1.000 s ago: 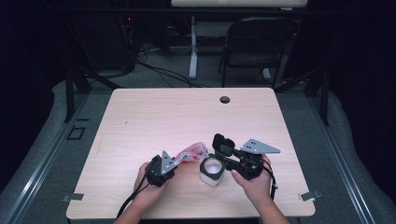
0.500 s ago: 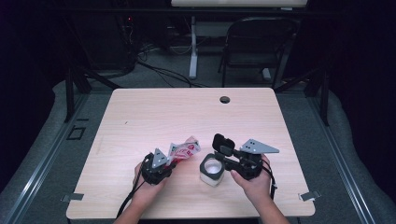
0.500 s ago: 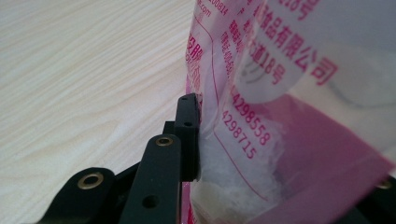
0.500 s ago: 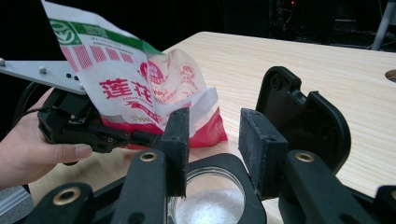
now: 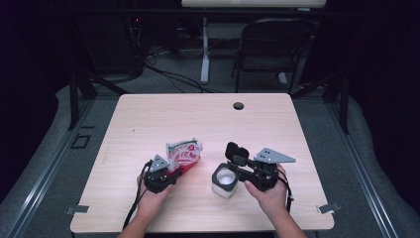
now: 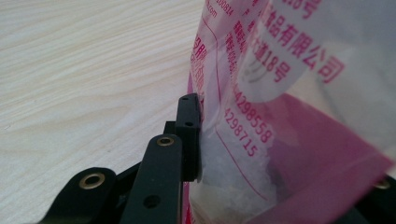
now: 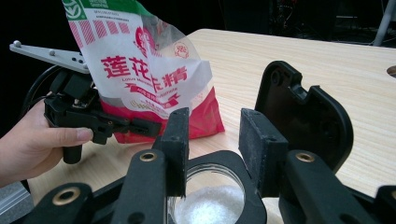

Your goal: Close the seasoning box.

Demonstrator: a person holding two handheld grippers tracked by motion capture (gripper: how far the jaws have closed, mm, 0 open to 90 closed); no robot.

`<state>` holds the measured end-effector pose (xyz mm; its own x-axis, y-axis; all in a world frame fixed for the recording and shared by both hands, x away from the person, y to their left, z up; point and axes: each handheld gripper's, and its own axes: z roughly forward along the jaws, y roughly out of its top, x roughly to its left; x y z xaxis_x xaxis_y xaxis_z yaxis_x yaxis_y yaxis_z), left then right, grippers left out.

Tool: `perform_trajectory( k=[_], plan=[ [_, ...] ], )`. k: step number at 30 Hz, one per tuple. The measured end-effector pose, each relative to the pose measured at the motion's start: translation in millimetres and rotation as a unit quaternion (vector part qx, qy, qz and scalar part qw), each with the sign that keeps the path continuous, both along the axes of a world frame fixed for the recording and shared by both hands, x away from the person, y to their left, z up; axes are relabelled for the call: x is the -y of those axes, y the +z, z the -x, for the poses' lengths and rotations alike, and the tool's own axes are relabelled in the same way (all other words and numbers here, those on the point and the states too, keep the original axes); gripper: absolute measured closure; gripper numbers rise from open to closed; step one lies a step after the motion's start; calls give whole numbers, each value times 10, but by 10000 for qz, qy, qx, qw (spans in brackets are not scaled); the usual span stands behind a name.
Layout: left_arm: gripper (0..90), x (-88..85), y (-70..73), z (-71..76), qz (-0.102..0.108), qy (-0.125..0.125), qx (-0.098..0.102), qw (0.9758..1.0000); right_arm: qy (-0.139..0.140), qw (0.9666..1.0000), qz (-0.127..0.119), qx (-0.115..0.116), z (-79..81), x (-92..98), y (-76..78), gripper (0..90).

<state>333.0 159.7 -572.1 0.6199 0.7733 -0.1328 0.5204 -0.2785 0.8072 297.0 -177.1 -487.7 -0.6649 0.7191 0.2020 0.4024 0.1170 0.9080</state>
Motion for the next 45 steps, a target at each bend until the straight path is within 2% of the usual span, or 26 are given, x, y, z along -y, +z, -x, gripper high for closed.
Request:
perform_trajectory(
  k=[3, 14, 23, 29, 35, 38, 39, 40, 41, 45],
  plan=[
    [759, -58, 27, -14, 137, 73, -16, 9999, 0, 10000, -28, -17, -3, 0, -7, 631],
    [761, -315, 111, -3, 194, 381, 58, 9991, 29, 10000, 0, -36, -3, -28, -30, 629],
    [762, -532, 176, -5, 327, 705, 87, 9969, 34, 10000, -10, -42, -1, -43, -39, 627],
    [762, -668, 281, 15, 121, 820, 198, 9964, 39, 10000, -16, -43, 0, -44, -42, 626],
    [762, -863, 309, 54, 151, 1114, 256, 9933, 35, 10000, -14, -49, -2, -43, -42, 625],
    [762, -965, 297, 83, -40, 1295, 302, 9911, 53, 10000, -7, -80, -4, -48, -49, 621],
    [762, -965, 297, 83, -40, 1295, 302, 9911, 53, 10000, -7, -80, -4, -48, -49, 621],
    [762, -1002, 287, 88, -116, 1379, 340, 9898, 61, 9999, 14, -112, -6, -47, -50, 619],
    [762, -1002, 287, 88, -116, 1379, 340, 9898, 61, 9999, 14, -112, -6, -47, -50, 619],
    [762, -1094, 262, 88, -153, 1577, 337, 9868, 66, 9999, 26, -116, -10, -44, -54, 618]
  ],
)
